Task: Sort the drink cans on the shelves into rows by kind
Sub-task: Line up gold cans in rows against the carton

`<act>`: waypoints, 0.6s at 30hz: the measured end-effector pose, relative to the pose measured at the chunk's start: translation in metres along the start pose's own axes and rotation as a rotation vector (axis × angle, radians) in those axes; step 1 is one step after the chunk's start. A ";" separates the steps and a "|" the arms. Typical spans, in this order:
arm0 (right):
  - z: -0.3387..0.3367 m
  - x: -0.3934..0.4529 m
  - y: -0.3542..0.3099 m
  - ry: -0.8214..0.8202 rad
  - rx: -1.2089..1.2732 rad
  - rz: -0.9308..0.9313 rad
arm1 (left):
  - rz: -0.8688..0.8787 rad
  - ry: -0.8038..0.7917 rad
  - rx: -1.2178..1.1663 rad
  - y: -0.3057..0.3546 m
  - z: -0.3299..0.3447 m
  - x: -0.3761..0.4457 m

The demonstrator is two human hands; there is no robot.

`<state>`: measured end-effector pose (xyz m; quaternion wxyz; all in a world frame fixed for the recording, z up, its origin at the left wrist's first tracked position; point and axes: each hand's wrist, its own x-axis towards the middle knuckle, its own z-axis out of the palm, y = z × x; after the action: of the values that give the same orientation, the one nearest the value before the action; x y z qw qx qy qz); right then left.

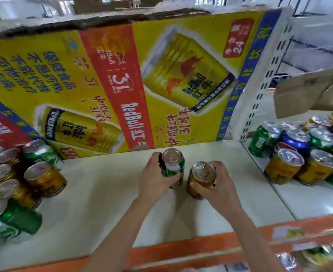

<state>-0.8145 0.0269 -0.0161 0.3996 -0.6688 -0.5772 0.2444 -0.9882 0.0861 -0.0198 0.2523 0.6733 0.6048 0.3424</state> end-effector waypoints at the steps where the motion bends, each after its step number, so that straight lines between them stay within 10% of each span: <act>1: -0.013 -0.003 0.008 0.025 -0.005 0.012 | 0.018 -0.031 0.006 0.011 0.011 -0.001; 18: -0.177 -0.013 0.115 0.205 -0.156 0.233 | 0.177 -0.254 -0.121 0.145 0.168 0.024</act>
<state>-0.6110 -0.0319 -0.0125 0.3723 -0.7816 -0.4692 0.1741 -0.7658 0.1022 -0.0140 0.3355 0.7454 0.4847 0.3114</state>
